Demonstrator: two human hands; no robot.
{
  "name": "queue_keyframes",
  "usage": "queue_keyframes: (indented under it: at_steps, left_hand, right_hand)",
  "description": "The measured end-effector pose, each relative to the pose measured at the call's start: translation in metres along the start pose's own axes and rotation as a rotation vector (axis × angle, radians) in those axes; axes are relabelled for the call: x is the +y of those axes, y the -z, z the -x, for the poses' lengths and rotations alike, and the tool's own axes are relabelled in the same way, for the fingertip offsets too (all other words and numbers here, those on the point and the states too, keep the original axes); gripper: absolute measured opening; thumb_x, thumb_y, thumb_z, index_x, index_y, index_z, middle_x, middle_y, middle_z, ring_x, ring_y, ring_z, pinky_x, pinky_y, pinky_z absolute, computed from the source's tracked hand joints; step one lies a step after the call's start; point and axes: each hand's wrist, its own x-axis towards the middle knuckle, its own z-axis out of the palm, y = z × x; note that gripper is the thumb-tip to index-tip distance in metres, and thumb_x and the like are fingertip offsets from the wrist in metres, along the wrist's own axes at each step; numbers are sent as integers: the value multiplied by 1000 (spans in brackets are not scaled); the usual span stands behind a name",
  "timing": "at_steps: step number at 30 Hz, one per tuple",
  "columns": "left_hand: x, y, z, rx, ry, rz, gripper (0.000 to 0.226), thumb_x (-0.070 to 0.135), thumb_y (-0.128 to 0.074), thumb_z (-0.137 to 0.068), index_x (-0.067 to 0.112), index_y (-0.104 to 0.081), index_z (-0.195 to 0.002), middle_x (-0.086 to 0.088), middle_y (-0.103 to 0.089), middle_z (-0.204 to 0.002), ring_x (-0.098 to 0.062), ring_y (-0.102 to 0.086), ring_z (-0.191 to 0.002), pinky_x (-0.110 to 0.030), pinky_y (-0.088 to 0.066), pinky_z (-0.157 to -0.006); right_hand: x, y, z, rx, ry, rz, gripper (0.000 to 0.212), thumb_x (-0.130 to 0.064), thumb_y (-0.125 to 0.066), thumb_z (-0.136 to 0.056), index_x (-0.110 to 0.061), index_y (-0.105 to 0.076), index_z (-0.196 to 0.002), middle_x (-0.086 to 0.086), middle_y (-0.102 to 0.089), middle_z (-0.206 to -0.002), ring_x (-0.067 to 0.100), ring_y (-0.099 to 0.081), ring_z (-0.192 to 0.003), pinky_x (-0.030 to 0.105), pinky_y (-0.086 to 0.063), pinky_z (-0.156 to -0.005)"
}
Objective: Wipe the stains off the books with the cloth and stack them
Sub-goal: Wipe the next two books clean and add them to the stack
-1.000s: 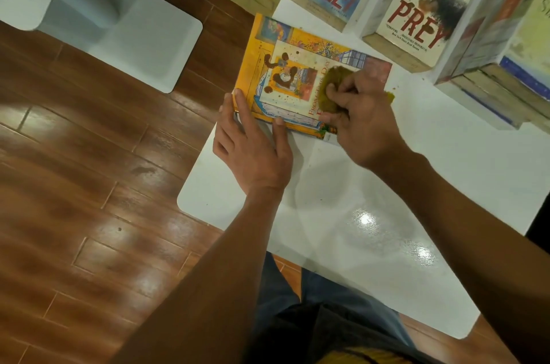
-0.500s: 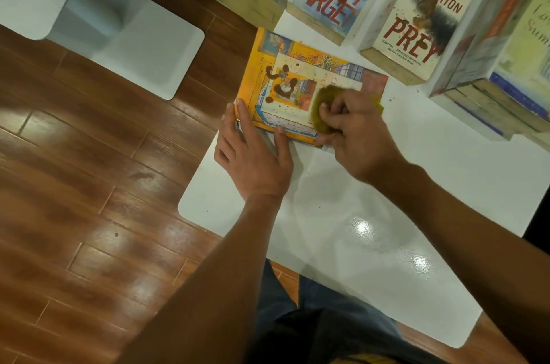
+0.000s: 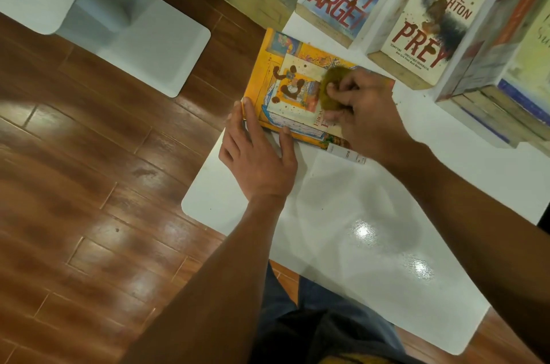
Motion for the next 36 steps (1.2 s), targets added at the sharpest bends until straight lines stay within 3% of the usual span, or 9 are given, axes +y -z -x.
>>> queue_keyframes:
  at_steps: [7,10,14,16,21,25,28,31,36]
  left_hand:
    - [-1,-1,0,6,-5,18,72,55,-47,-99,15,-31,-157,-5,-33,-159,-24,-31,-144,-42,-24,-115]
    - [1,-1,1,8,-5,15,72,55,-48,-99,15,-30,-157,-5,-33,-159,-24,-30,-144,-43,-24,-116]
    - [0,-1,1,9,0,16,73,55,-48,-98,14,-31,-157,-6,-34,-158,-24,-31,-143,-42,-24,-115]
    - [0,-1,0,10,-3,15,72,54,-48,-99,14,-31,-157,-5,-34,-158,-24,-31,-143,-41,-23,-115]
    - [0,-2,1,9,1,16,72,55,-47,-99,15,-31,-156,-6,-34,-158,-24,-31,-143,-42,-22,-116]
    - [-2,-2,1,6,3,5,72,55,-48,-99,15,-30,-157,-6,-33,-159,-25,-32,-143,-41,-22,-115]
    - [-2,-2,0,3,5,16,72,55,-47,-99,15,-31,-156,-7,-33,-159,-26,-32,-143,-43,-22,-115]
    - [0,-2,1,10,-4,16,72,54,-48,-99,14,-31,-156,-8,-34,-158,-27,-34,-142,-45,-25,-115]
    - [-1,-2,0,3,7,21,72,55,-48,-100,15,-30,-157,-7,-32,-159,-26,-31,-143,-45,-22,-117]
  right_hand:
    - [-2,3,-4,-49,36,8,22,-10,-69,-91,3,-70,-109,4,-46,-105,10,-35,-98,-3,-35,-77]
    - [0,0,-13,42,-40,26,19,-16,-70,-91,-2,-68,-103,1,-45,-105,9,-40,-98,7,-43,-80]
    - [-2,-5,11,-101,175,82,23,-7,-74,-86,4,-71,-106,2,-47,-97,16,-37,-95,-2,-32,-80]
    - [2,0,-2,-46,62,43,25,-14,-72,-89,0,-70,-109,-1,-47,-102,11,-36,-98,-2,-30,-80]
    - [1,-1,-23,52,-36,49,25,-21,-71,-91,-3,-69,-108,-2,-45,-103,14,-42,-101,20,-43,-82]
    - [-7,-5,11,-9,105,-24,12,-4,-71,-88,6,-67,-94,4,-44,-96,23,-43,-93,9,-43,-75]
    - [2,1,-4,9,31,-16,24,-11,-73,-88,4,-69,-106,2,-44,-100,20,-44,-99,20,-46,-88]
    - [16,12,-21,15,-11,-9,37,-17,-76,-86,2,-69,-117,1,-43,-103,13,-42,-101,5,-35,-85]
    - [13,9,-6,25,-22,-70,36,-15,-73,-88,-3,-68,-122,2,-46,-104,14,-40,-103,14,-42,-89]
